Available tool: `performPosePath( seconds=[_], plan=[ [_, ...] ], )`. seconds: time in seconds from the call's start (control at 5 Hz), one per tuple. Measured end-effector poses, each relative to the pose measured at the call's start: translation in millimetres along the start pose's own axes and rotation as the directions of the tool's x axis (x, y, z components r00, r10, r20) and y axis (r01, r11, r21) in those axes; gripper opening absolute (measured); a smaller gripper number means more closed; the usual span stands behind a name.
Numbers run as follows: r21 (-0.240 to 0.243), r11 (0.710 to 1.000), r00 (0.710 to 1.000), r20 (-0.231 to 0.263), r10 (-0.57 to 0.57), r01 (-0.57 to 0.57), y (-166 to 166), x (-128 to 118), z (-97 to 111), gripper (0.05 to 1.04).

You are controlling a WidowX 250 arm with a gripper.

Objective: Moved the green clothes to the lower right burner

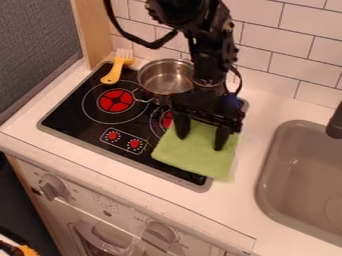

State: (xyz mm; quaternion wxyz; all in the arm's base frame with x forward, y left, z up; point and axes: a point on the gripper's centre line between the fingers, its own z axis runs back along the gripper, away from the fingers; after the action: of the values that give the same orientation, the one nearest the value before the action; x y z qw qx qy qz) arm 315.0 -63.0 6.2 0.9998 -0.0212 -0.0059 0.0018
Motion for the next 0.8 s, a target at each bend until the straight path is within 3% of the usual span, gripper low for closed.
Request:
performPosePath(
  seconds=[0.4,0.6,0.8],
  plan=[
    [-0.025,1.000,1.000,-0.019,0.017,-0.017,2,-17,6,1.000],
    [-0.011,0.999,0.999,0.022,-0.033,0.033,-1,-14,29,1.000],
    [0.037,0.995,0.994,0.052,-0.099,0.097,-10,-15,45,1.000]
  ],
)
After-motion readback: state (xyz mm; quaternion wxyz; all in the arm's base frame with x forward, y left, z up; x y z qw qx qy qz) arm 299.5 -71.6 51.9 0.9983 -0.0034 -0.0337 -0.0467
